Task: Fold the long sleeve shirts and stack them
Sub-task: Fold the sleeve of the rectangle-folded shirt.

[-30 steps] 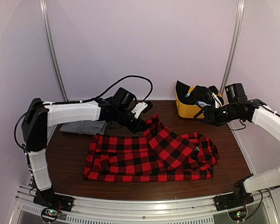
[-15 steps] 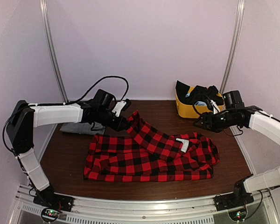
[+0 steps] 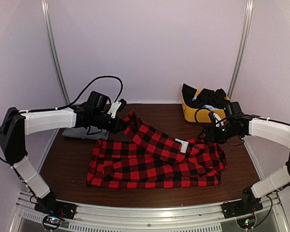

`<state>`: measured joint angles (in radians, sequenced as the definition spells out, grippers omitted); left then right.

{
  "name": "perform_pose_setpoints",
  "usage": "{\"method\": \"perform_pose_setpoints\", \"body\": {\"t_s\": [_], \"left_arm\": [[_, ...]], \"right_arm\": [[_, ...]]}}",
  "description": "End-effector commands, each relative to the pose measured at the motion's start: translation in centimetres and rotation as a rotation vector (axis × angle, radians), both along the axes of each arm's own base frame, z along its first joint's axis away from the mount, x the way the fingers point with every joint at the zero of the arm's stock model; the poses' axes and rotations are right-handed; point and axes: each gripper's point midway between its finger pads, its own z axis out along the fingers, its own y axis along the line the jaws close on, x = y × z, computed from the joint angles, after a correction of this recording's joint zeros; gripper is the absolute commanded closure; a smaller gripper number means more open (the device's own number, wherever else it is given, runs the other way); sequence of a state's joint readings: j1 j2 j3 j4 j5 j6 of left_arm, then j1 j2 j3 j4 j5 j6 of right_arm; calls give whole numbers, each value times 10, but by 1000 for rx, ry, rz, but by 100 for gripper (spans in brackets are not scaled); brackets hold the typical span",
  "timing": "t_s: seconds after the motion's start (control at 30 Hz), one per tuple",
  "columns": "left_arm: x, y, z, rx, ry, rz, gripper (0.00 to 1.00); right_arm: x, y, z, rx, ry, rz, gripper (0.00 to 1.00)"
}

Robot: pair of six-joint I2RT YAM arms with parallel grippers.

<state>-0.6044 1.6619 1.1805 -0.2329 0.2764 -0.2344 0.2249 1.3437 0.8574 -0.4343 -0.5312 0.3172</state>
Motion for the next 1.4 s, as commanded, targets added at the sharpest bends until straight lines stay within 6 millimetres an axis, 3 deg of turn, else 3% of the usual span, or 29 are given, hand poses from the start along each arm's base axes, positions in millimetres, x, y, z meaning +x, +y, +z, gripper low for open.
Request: {"method": "perform_pose_setpoints", "body": {"t_s": [0.0,0.23,0.83,0.97,1.2,1.37], "left_arm": [[7,20,9,6,-49,59,100],[7,40,2,43,-52,107,100],[-6,52,-25,67,-4,138,100],[-8,46,-30,41,16,118,100],[-8,41,-33,17,29,111,100],[-14,42,-40,1,75,126,100]], "right_arm": [[10,-1,-7,-36,-29,-2,26],[16,1,-21,-56,-4,7,26],[35,10,-34,-74,0,16,28],[30,29,-29,-51,-22,65,29],[9,83,-14,-6,-73,208,33],[-2,116,-29,-8,-50,290,35]]}}
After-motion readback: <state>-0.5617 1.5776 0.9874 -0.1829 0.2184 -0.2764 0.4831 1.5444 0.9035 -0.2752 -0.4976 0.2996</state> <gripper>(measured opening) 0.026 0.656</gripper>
